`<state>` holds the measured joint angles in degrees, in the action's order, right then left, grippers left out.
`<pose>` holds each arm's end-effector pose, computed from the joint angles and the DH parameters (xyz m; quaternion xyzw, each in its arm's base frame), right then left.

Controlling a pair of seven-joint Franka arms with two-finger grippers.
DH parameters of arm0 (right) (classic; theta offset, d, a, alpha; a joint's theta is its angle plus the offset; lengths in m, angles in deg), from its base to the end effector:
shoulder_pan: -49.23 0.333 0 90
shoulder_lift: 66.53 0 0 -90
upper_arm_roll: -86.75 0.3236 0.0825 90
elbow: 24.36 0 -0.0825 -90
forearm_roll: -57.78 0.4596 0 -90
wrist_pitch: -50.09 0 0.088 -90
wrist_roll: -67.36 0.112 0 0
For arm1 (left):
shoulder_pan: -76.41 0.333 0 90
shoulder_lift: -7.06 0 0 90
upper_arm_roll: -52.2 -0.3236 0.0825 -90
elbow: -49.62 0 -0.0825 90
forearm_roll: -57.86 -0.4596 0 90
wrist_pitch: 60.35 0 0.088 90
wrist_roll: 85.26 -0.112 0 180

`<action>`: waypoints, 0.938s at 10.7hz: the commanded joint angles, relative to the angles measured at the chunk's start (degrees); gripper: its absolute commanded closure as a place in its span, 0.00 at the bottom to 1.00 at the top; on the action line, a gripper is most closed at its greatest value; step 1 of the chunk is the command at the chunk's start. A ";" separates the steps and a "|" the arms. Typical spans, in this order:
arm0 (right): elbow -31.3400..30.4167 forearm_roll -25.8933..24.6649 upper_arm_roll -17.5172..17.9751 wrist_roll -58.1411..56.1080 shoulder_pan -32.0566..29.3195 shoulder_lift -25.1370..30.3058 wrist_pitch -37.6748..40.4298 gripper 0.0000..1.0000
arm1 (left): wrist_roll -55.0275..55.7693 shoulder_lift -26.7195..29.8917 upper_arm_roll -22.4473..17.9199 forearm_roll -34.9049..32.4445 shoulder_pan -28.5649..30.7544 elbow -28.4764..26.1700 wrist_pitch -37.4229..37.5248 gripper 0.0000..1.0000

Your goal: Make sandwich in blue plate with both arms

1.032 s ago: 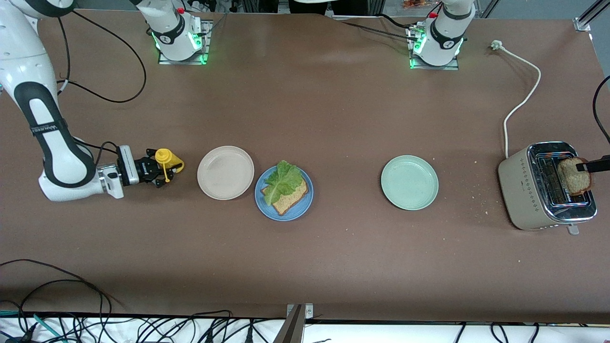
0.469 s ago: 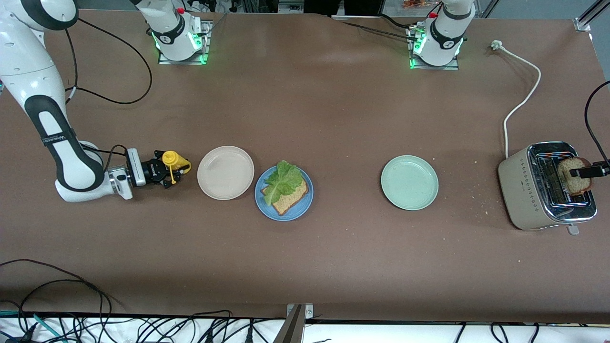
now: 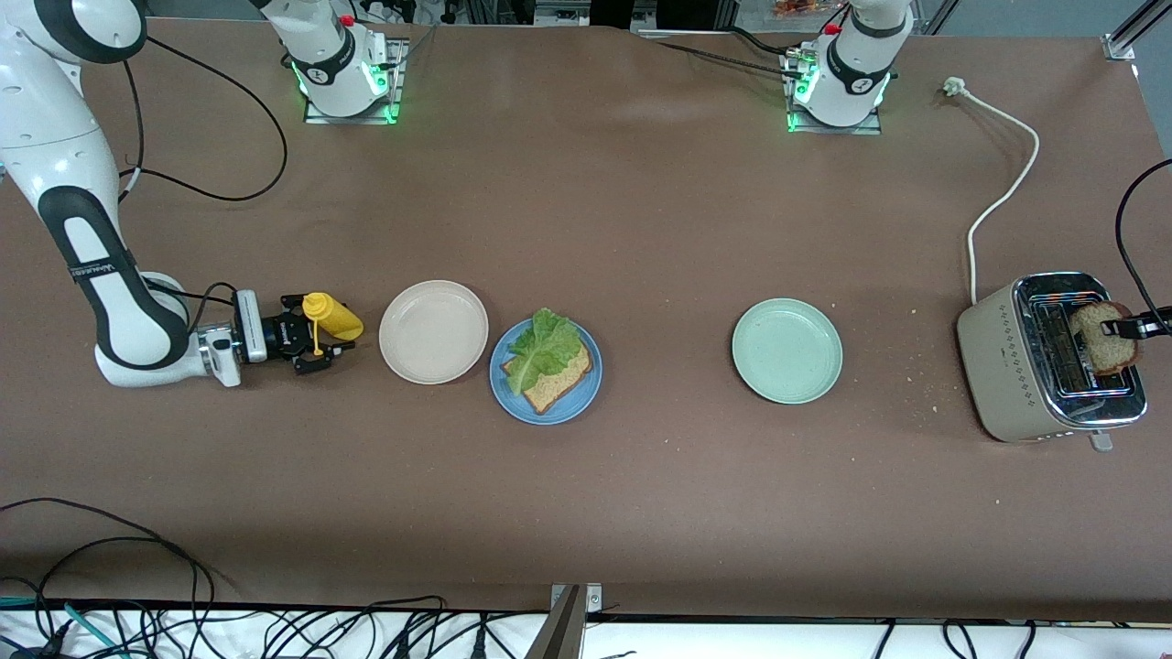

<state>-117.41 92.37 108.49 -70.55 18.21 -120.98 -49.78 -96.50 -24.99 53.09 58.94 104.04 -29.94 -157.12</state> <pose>0.6466 -0.0504 0.0330 -0.5047 -0.6689 -0.2916 0.4613 0.6749 0.3400 0.3402 0.9821 0.1366 -0.1177 0.0547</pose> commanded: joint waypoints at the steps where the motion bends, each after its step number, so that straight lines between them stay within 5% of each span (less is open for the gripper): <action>1: 2.87 -1.09 1.12 -0.70 -1.67 -0.74 0.82 0.00 | -2.03 1.88 0.08 -1.79 -0.38 0.46 0.88 1.00; 5: 6.20 -9.34 1.03 -0.70 -3.78 -0.57 2.13 0.00 | -2.12 6.46 2.10 -1.61 -0.82 2.64 5.51 1.00; 10: 14.91 -15.33 0.94 8.50 -1.59 0.66 6.09 0.00 | -0.81 13.22 8.23 -0.82 -1.00 7.14 21.25 1.00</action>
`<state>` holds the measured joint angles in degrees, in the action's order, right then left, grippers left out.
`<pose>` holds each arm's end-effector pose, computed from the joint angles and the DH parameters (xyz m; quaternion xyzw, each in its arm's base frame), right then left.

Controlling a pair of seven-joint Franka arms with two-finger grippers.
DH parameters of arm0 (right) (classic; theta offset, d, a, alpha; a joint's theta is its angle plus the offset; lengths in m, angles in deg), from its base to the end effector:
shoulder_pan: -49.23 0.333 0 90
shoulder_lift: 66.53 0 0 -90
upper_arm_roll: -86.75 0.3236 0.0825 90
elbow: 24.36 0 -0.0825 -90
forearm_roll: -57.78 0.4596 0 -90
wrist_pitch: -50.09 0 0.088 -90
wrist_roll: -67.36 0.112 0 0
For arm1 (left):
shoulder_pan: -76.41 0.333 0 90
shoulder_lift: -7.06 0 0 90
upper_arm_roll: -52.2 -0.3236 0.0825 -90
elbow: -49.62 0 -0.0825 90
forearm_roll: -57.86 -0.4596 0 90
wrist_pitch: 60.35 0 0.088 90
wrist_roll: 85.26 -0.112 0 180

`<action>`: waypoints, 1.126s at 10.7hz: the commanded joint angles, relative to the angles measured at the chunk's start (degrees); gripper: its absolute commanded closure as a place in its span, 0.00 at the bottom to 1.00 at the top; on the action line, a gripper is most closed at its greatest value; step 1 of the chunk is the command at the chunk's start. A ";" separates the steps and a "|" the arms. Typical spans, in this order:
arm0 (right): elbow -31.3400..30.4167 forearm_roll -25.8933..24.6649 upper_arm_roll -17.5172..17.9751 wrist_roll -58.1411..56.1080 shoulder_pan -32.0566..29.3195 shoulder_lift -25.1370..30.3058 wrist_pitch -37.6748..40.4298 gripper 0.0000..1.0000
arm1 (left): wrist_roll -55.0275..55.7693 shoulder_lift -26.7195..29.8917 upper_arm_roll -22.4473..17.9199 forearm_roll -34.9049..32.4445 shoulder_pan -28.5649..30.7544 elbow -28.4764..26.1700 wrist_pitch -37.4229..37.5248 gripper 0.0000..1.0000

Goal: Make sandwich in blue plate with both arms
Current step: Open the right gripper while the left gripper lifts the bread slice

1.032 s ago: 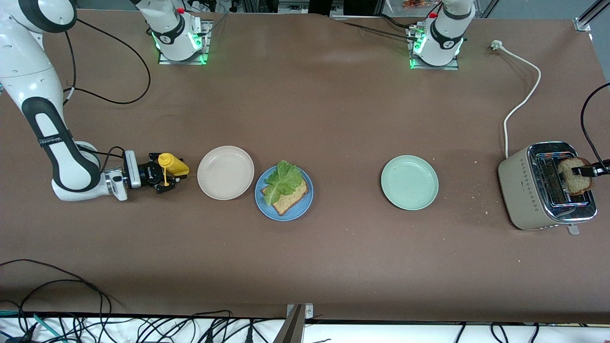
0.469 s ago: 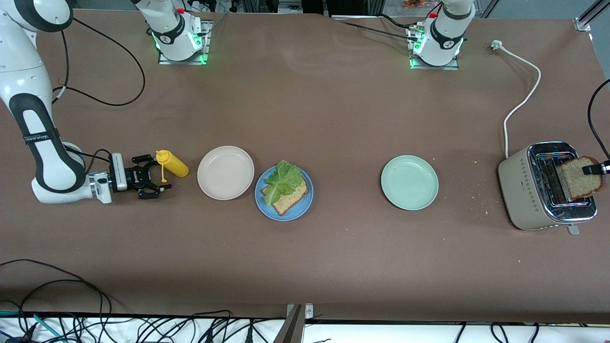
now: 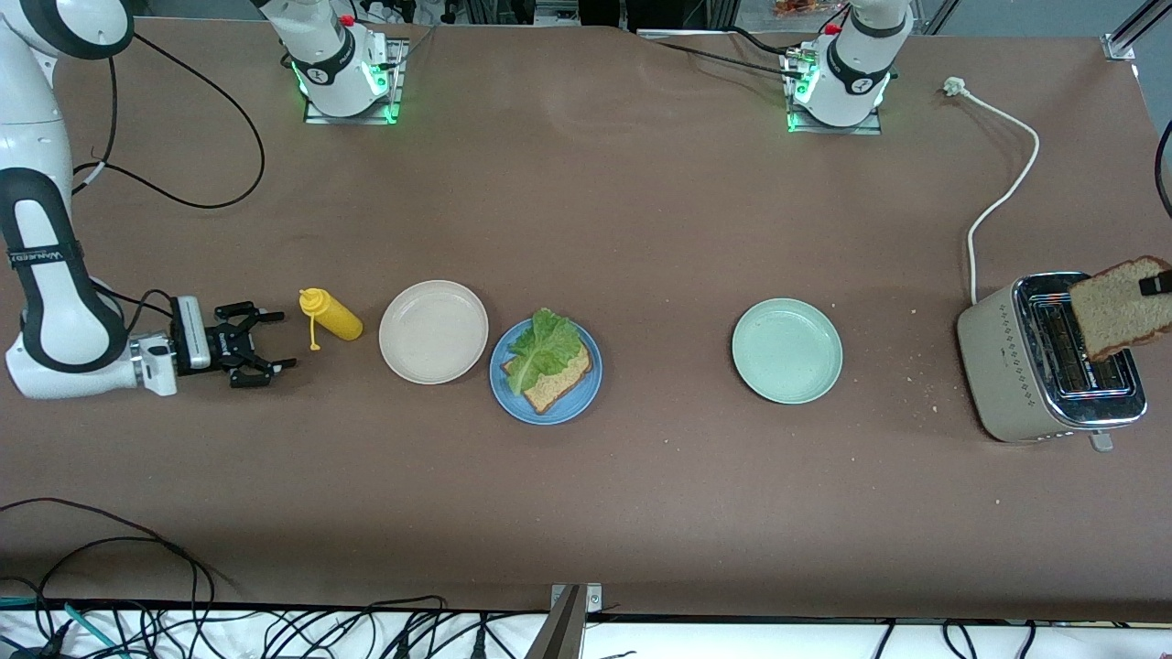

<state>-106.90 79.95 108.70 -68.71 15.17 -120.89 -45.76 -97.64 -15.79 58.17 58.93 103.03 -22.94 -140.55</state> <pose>0.6907 -0.1358 0.0875 -0.5015 -0.7328 -0.2403 0.3922 0.6720 0.2646 0.5082 0.9883 0.0725 -0.1173 0.0660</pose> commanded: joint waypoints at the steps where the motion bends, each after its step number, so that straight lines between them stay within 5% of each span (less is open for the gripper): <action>1: 4.49 -3.35 0.55 10.25 2.67 2.66 2.07 0.00 | 4.26 4.82 5.61 -0.73 0.01 0.14 7.14 1.00; 6: 3.79 -10.74 -0.94 37.93 7.50 14.96 3.04 0.00 | 40.63 5.27 24.32 9.53 -0.08 -1.79 8.67 1.00; 8: 1.78 -10.65 -4.26 47.68 11.19 19.97 4.00 0.00 | 52.40 5.27 31.35 14.63 -0.08 -5.64 0.18 1.00; 12: -0.95 -12.23 -7.35 68.07 18.05 28.94 3.66 0.00 | 63.26 5.36 43.14 18.17 0.01 -21.18 -28.88 1.00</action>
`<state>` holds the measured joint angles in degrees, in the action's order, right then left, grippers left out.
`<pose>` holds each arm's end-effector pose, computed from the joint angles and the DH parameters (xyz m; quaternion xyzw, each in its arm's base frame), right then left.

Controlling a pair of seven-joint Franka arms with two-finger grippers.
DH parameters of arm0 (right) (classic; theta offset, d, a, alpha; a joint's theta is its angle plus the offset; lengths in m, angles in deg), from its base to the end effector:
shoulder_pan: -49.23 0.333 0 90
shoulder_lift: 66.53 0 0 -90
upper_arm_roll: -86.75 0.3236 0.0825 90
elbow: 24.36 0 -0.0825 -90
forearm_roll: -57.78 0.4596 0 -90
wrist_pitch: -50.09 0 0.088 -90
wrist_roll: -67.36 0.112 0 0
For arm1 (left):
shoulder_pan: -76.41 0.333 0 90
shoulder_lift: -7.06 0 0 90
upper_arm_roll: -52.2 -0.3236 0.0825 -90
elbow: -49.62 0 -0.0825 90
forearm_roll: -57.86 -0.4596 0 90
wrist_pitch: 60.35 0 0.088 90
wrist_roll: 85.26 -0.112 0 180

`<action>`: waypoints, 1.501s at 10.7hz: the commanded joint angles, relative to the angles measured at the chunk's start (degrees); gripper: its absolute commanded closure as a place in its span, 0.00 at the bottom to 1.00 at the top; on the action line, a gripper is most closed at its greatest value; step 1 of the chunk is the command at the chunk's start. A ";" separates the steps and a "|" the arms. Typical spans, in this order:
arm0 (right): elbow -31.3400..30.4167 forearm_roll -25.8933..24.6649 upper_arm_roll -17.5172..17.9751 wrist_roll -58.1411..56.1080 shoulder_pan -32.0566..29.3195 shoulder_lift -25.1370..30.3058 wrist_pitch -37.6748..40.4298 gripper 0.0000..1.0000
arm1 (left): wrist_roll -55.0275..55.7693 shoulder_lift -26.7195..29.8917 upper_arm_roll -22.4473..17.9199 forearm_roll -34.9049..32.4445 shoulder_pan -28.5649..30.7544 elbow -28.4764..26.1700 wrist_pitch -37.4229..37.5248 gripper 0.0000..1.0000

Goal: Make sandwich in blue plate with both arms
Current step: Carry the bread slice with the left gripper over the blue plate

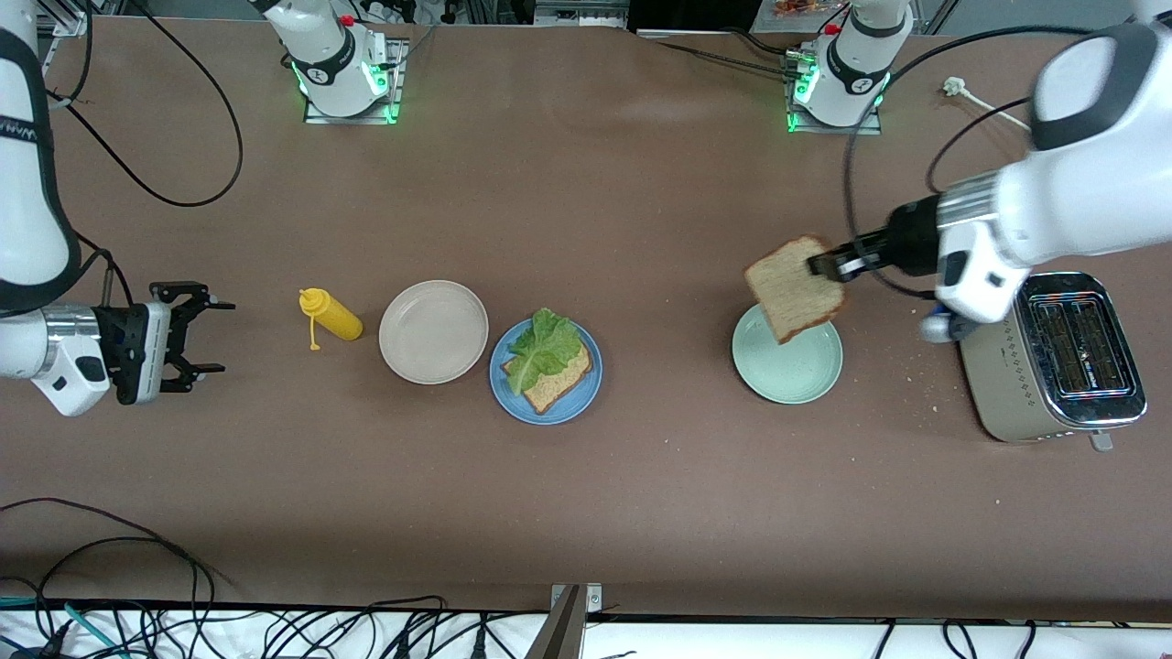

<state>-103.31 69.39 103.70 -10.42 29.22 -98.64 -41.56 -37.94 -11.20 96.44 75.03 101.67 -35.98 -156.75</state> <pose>0.7449 -0.0541 0.3602 -0.7887 -0.5674 0.0022 0.2367 0.6767 -0.1993 0.5299 0.9293 0.2654 -0.1570 0.2033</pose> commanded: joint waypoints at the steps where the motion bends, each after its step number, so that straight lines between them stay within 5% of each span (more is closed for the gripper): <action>1: -6.03 -2.72 -3.14 17.32 6.02 9.41 -1.25 0.00 | 5.14 0.33 6.89 2.25 0.50 -11.92 -22.07 1.00; 3: -8.58 -3.70 -5.34 32.01 10.24 13.81 -2.30 0.00 | 9.27 -3.95 7.26 2.87 -6.42 -15.21 -39.75 1.00; 6: -15.86 -3.43 -8.58 47.85 14.80 20.84 -10.44 0.00 | 9.46 -10.11 5.51 1.99 -15.22 -15.39 -50.51 1.00; 8: -20.43 -3.43 -11.22 61.80 16.75 24.27 -19.57 0.00 | 9.37 -13.37 -0.87 1.21 -24.33 -15.21 -57.90 1.00; 10: -22.03 -5.27 -11.50 69.22 18.60 27.17 -20.51 0.00 | 9.46 -15.13 -10.27 1.29 -34.79 -14.42 -61.09 1.00; 12: -20.82 -7.39 -11.59 72.33 19.30 29.03 -15.61 0.00 | 9.81 -17.33 -15.22 1.72 -40.97 -12.94 -62.76 1.00; 16: -14.74 -7.04 -14.48 72.07 19.22 29.30 -9.43 0.00 | 12.62 -21.37 -16.47 1.73 -43.80 -6.70 -62.77 1.00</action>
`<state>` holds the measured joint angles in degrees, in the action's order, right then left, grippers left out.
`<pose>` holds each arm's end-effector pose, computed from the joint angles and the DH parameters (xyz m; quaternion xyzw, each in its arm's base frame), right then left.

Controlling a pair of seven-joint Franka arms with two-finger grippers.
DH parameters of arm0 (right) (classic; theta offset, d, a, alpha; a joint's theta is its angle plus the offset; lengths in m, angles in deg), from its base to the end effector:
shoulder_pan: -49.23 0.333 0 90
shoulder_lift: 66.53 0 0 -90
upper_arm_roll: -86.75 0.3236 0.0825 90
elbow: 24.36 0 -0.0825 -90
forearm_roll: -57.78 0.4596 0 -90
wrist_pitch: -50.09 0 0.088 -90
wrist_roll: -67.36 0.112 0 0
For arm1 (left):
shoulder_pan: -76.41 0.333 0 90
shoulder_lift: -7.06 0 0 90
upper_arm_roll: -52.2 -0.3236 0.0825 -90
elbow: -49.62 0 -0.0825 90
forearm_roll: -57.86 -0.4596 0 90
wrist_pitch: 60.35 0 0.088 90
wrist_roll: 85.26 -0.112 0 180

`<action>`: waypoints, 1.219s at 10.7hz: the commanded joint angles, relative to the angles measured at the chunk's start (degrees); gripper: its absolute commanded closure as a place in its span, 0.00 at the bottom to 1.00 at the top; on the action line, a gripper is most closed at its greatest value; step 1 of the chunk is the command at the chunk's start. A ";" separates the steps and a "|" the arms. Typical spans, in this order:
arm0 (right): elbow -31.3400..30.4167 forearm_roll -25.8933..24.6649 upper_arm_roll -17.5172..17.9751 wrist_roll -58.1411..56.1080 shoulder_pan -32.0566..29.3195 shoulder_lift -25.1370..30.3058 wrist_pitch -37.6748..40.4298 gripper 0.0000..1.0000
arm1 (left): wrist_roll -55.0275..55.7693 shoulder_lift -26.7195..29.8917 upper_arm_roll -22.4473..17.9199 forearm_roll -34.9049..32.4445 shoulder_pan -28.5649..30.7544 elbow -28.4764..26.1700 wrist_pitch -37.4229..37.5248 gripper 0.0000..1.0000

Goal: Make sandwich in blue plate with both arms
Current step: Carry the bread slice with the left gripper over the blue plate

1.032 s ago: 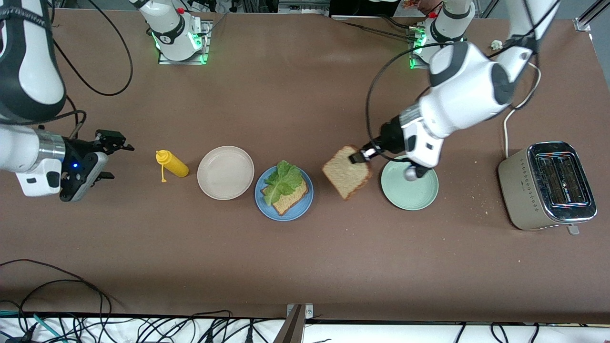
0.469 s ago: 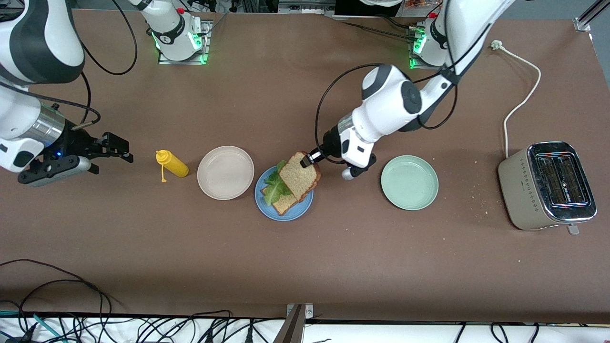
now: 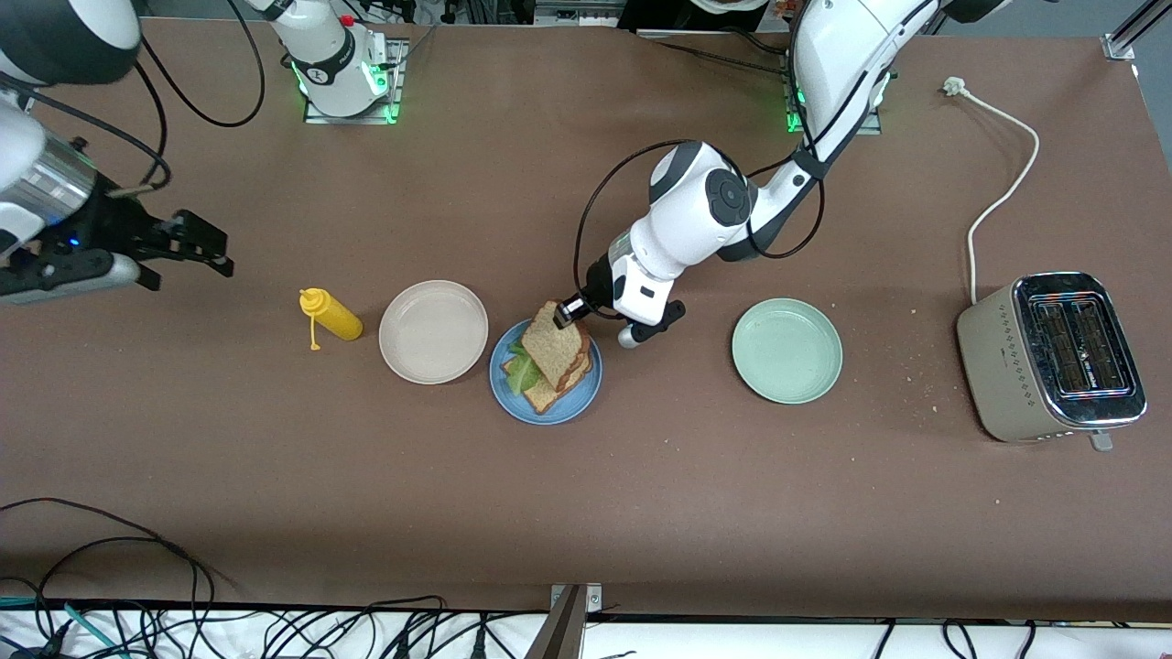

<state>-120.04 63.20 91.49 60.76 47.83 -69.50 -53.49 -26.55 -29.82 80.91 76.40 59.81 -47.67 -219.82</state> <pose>0.6617 0.0459 0.5608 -0.9949 -0.0772 -0.0444 0.0473 0.5901 -0.5086 0.2629 0.8935 0.3137 -0.0298 0.3200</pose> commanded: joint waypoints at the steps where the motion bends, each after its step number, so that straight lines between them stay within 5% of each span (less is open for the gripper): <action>1: 1.90 -1.20 -2.89 1.23 0.61 0.34 3.03 0.00 | 1.93 -3.55 -1.11 0.17 -2.38 6.14 0.12 1.00; 4: 2.08 -1.46 -4.30 5.89 0.61 0.78 6.20 0.00 | 2.29 -5.05 -4.70 0.44 -6.24 7.28 -1.90 1.00; 13: 4.45 -1.90 -4.04 5.45 0.61 -0.27 9.79 0.00 | 4.92 -8.92 -4.89 0.52 -6.70 9.84 -1.38 1.00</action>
<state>-117.29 62.49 87.64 65.39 47.89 -68.81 -46.94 -22.56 -37.84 76.75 76.41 53.76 -39.06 -221.39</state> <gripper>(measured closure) 0.000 0.903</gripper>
